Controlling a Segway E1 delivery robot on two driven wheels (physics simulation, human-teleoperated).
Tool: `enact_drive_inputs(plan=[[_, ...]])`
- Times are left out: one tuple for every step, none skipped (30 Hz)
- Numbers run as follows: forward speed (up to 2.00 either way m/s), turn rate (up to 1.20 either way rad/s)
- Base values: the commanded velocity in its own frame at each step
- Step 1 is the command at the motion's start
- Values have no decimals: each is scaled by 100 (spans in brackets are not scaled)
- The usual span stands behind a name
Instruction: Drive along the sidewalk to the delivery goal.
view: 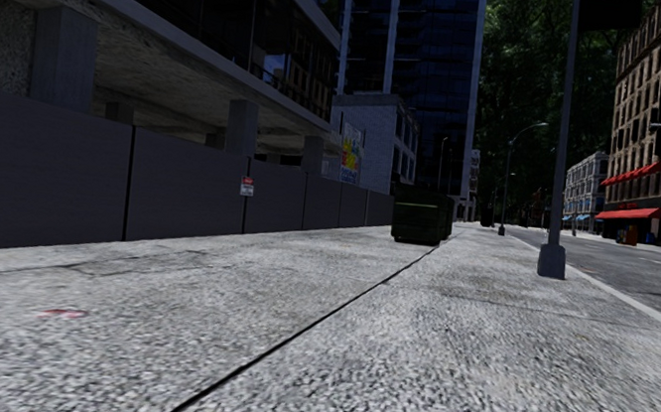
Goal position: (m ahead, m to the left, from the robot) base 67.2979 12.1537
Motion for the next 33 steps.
enact_drive_inputs(plan=[[200, 0], [200, 0], [200, 0], [200, 0], [200, 0], [200, 0], [200, 0], [200, -26], [200, -26], [200, -36], [200, -39], [200, -40], [200, -40], [200, -40], [200, -40], [200, -40], [200, -41], [200, -41], [200, -41], [200, -42], [200, -43], [200, -43], [200, -43], [200, -43], [200, -43], [200, -43], [200, -43], [200, -43], [200, -43], [200, -43], [200, -43], [200, -43], [200, -43]])
